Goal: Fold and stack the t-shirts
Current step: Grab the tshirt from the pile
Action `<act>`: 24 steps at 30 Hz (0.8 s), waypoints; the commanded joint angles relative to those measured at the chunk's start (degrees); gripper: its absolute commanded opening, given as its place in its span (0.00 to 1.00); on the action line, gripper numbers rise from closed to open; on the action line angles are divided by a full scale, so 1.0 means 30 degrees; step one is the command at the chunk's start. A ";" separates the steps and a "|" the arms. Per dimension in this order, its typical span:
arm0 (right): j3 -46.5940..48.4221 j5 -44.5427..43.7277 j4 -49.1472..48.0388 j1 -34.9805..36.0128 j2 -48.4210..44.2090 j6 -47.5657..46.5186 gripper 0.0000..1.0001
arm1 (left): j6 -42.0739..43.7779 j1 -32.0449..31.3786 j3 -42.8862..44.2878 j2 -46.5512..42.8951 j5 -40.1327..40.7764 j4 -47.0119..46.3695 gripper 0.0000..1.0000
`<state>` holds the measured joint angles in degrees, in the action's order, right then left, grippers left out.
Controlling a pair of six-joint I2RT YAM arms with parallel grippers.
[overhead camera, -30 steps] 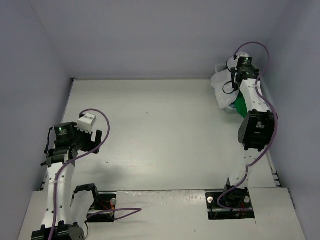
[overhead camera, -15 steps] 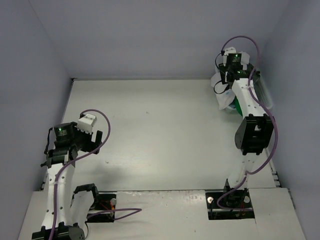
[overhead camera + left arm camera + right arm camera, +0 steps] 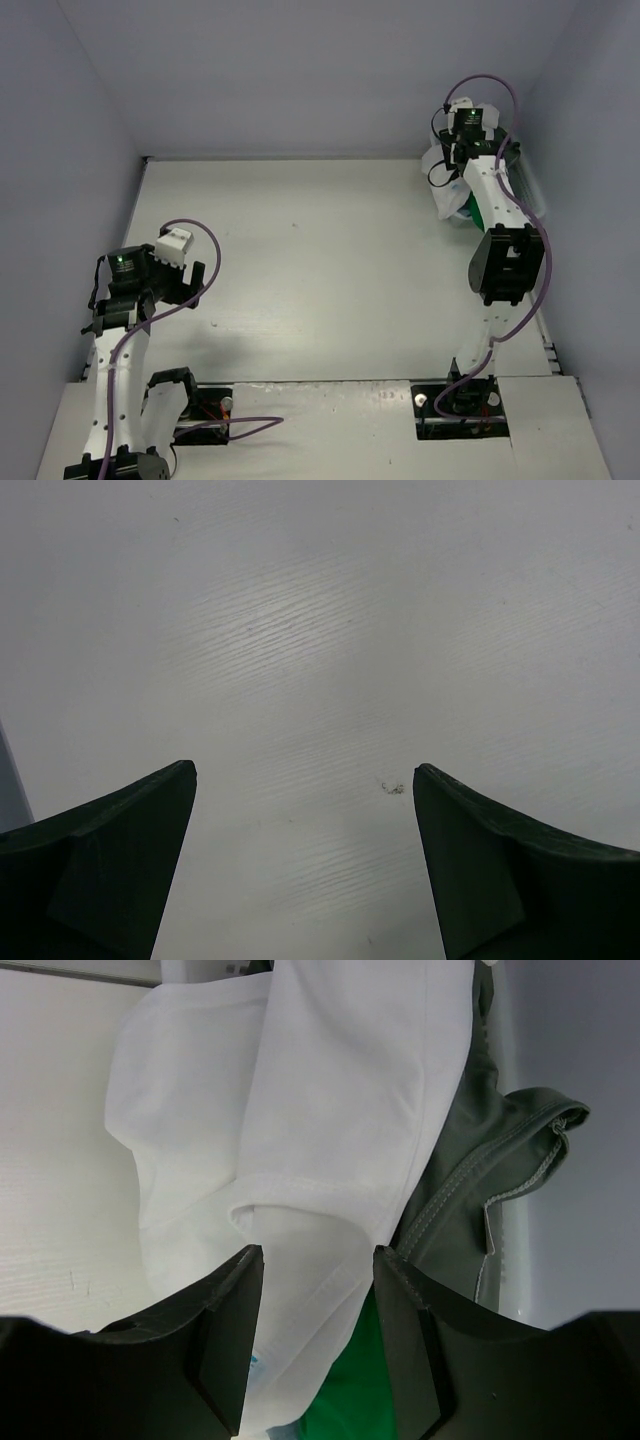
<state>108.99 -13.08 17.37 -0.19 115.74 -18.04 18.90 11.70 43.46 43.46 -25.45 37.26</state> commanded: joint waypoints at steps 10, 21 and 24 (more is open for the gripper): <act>0.1932 -0.0941 -0.1306 -0.0055 0.1320 -0.0431 0.45 | 0.0352 0.0142 0.0396 0.0131 -0.0159 -0.0377 0.83; 0.2488 -0.1939 -0.1862 -0.0085 0.1936 -0.0431 0.45 | 0.0440 0.0171 0.0425 0.0337 -0.0158 -0.0319 0.84; 0.2372 -0.1938 -0.1921 -0.0085 0.1790 -0.0431 0.45 | 0.0440 0.0142 0.0425 0.0424 -0.0158 -0.0348 0.83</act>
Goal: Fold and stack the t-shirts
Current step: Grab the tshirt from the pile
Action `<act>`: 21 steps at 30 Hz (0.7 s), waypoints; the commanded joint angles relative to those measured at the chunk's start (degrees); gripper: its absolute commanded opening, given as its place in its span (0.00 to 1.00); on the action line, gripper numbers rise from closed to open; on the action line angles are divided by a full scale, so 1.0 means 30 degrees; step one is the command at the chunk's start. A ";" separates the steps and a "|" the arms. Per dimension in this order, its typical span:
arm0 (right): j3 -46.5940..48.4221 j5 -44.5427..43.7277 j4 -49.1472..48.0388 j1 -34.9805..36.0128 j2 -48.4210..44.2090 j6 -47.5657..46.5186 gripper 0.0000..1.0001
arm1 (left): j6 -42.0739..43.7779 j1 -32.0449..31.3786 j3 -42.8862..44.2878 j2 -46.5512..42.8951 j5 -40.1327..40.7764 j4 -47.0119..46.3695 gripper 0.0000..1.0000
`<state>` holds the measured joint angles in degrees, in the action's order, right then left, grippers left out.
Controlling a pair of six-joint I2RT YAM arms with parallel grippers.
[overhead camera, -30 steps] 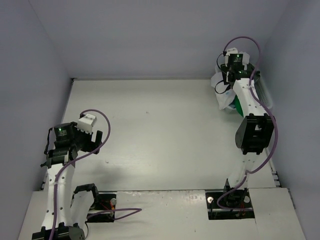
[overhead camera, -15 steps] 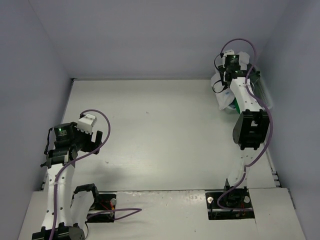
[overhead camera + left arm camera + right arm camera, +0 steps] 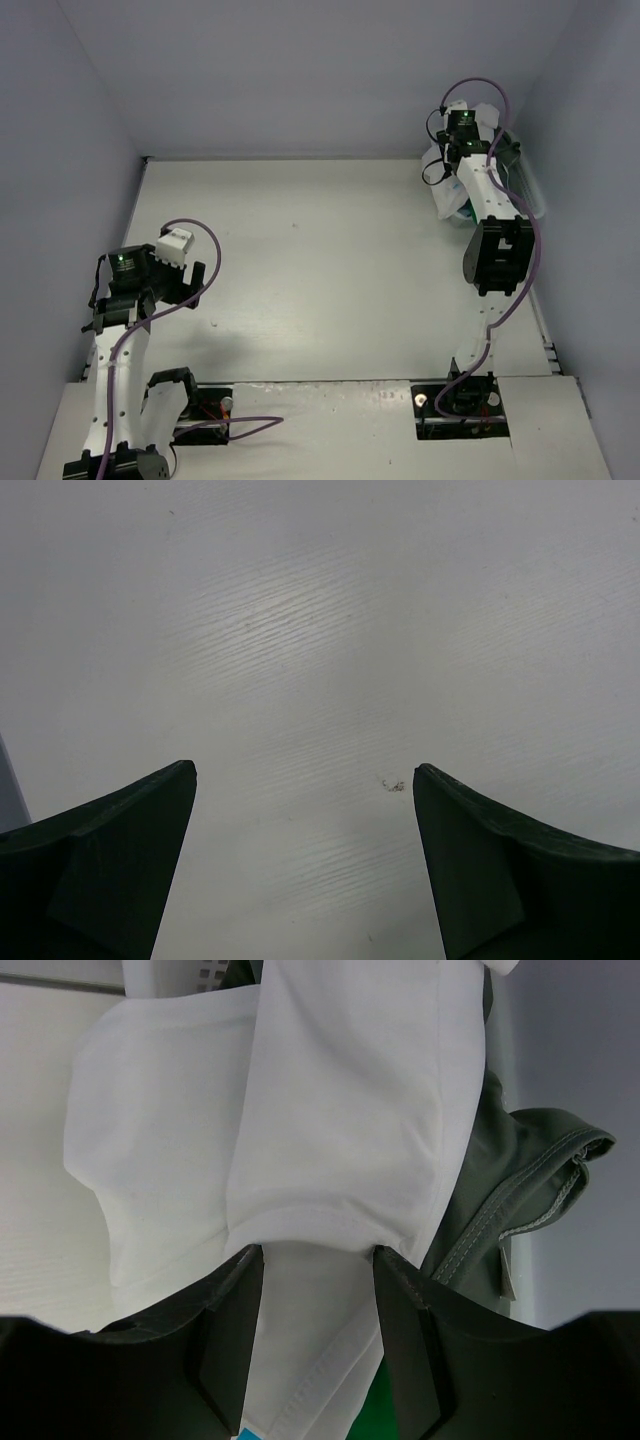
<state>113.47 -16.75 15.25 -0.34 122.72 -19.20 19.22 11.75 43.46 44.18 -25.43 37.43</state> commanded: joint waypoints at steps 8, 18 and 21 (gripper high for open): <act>0.0849 -0.0861 -0.1361 -0.0121 -0.1061 -0.0221 0.45 | 0.0389 0.0156 0.0425 0.0213 -0.0195 -0.0377 0.83; 0.0994 -0.1096 -0.1332 -0.0326 -0.1647 -0.0601 0.45 | 0.0389 0.0127 0.0425 0.0213 -0.0195 -0.0377 0.84; 0.1054 -0.1125 -0.1419 -0.0414 -0.1589 -0.0718 0.45 | 0.0389 0.0156 0.0425 0.0184 -0.0195 -0.0377 0.83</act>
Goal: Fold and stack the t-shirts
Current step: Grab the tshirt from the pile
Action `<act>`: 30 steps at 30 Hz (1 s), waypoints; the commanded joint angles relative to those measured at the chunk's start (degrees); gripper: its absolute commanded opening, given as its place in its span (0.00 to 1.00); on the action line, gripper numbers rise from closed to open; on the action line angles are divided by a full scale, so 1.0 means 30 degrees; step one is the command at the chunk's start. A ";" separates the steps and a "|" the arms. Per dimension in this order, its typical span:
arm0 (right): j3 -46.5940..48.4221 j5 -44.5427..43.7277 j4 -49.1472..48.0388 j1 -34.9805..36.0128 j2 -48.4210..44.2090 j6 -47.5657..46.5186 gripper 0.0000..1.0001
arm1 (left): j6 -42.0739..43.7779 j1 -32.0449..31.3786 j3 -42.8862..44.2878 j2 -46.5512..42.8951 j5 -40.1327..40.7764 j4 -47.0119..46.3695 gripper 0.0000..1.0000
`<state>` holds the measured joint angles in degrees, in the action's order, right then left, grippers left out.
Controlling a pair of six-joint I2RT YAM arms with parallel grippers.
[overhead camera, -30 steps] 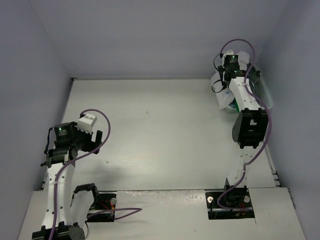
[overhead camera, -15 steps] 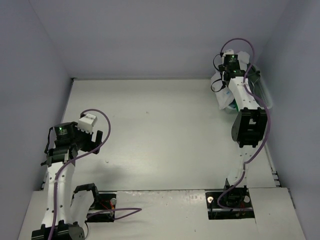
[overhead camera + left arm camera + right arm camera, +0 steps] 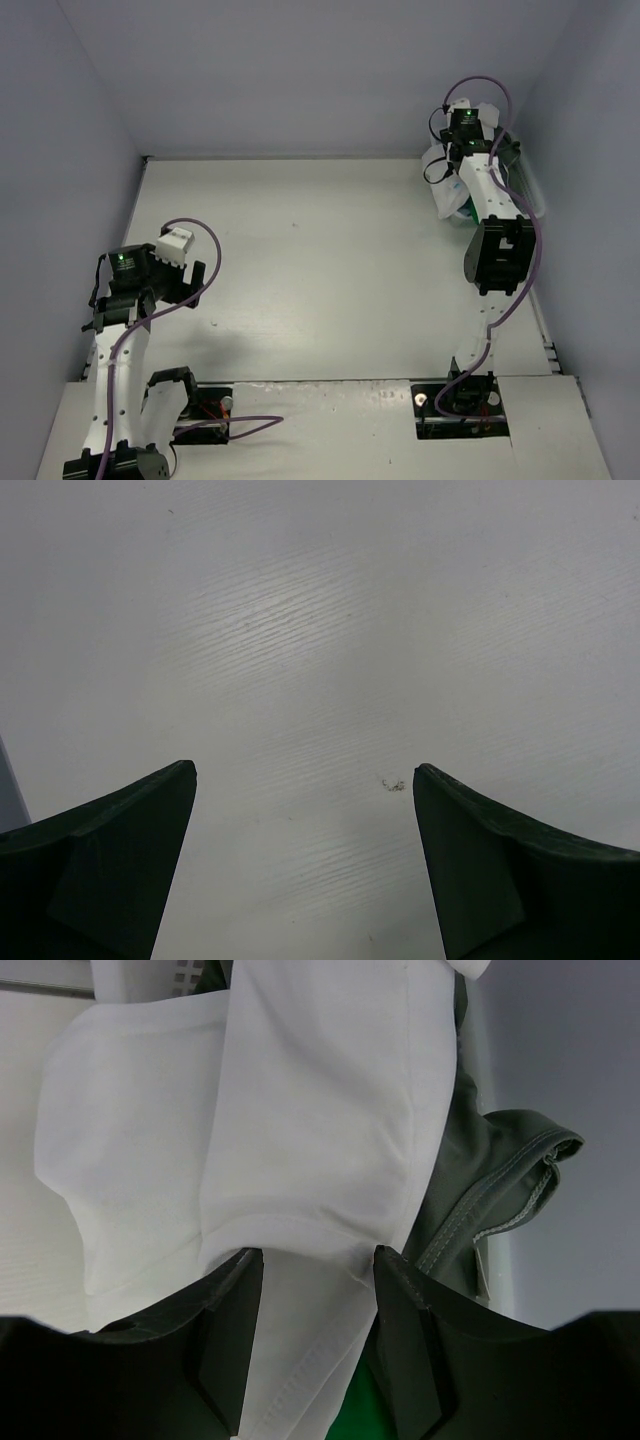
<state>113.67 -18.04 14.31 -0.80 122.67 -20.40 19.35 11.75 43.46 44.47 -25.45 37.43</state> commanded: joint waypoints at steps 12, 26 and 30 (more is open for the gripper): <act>0.0812 -0.0402 -0.1692 -0.0613 -0.1018 0.0150 0.45 | 0.0345 0.0127 0.0425 0.0119 -0.0217 -0.0348 0.84; -0.0476 0.0067 -0.1692 -0.0467 -0.1456 0.0356 0.00 | 0.0433 0.0156 0.0425 0.0148 -0.0246 -0.0319 0.83; -0.1149 0.0125 -0.1692 -0.0116 -0.2040 0.0298 0.00 | 0.0433 0.0127 0.0395 0.0148 -0.0246 -0.0318 0.83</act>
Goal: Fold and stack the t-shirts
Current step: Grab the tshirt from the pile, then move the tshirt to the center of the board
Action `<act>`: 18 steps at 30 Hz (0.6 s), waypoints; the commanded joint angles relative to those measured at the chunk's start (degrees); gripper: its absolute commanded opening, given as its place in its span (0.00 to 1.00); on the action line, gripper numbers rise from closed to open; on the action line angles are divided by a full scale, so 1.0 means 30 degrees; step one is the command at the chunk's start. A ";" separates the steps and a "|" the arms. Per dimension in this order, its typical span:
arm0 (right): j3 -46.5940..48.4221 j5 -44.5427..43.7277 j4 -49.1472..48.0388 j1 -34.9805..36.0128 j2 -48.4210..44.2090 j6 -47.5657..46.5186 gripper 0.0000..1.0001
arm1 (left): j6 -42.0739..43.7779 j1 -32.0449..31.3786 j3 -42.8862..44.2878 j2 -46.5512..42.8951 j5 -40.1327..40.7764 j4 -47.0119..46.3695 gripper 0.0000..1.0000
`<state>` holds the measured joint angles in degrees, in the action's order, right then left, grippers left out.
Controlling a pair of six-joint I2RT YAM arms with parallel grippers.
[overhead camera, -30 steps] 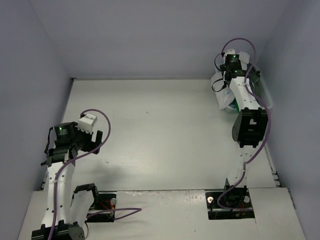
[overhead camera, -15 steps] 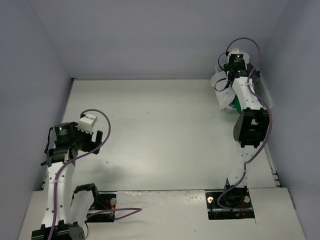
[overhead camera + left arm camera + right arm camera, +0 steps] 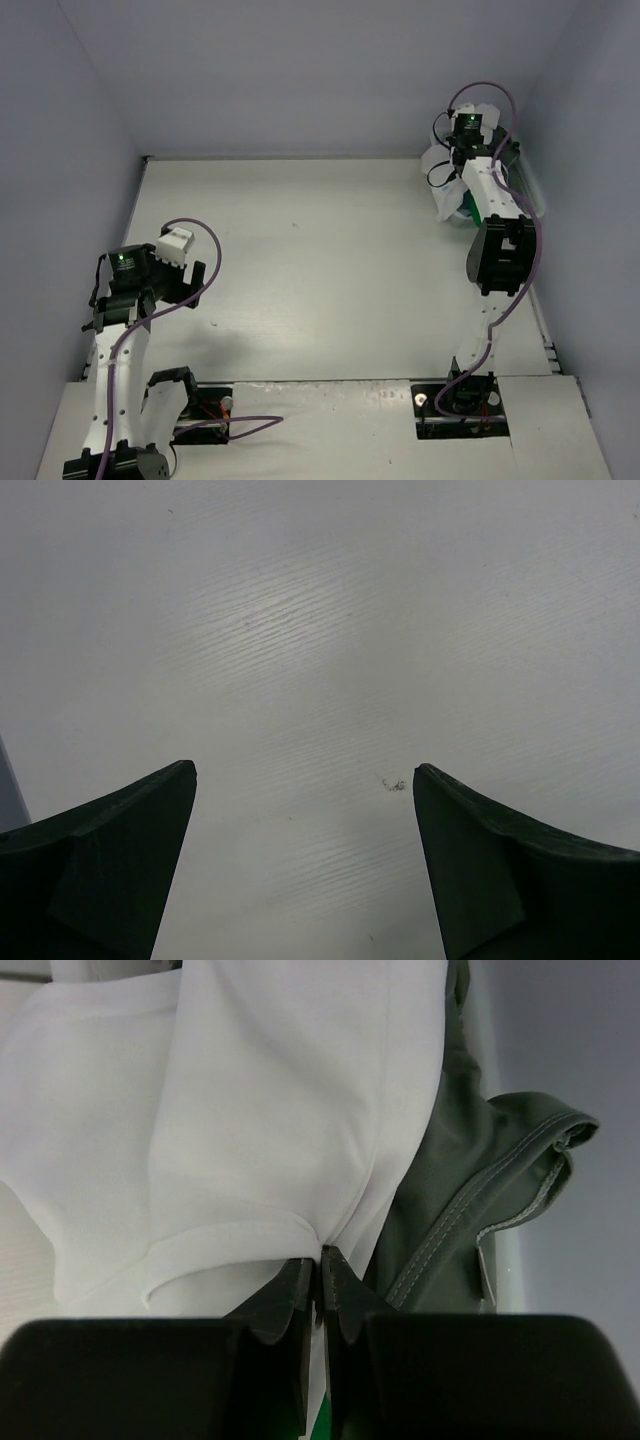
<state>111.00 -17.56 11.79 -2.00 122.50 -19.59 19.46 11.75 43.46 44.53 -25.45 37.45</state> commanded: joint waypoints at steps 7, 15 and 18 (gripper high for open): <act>-0.1784 0.1196 -0.0415 0.1512 -0.4501 -0.0148 0.00 | 0.0397 0.0156 0.0395 0.0038 -0.0217 -0.0326 0.83; -0.2342 0.1635 0.0610 0.4763 -0.8368 -0.1463 0.00 | 0.0426 0.0244 0.0366 0.0097 -0.0246 -0.0326 0.84; -0.2139 0.1606 0.1195 0.6784 -0.9687 -0.1875 0.00 | 0.0426 0.0273 0.0366 0.0155 -0.0217 -0.0326 0.84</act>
<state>103.55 -13.30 15.31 13.80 99.85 -22.76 19.53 12.10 43.46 44.53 -25.43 37.47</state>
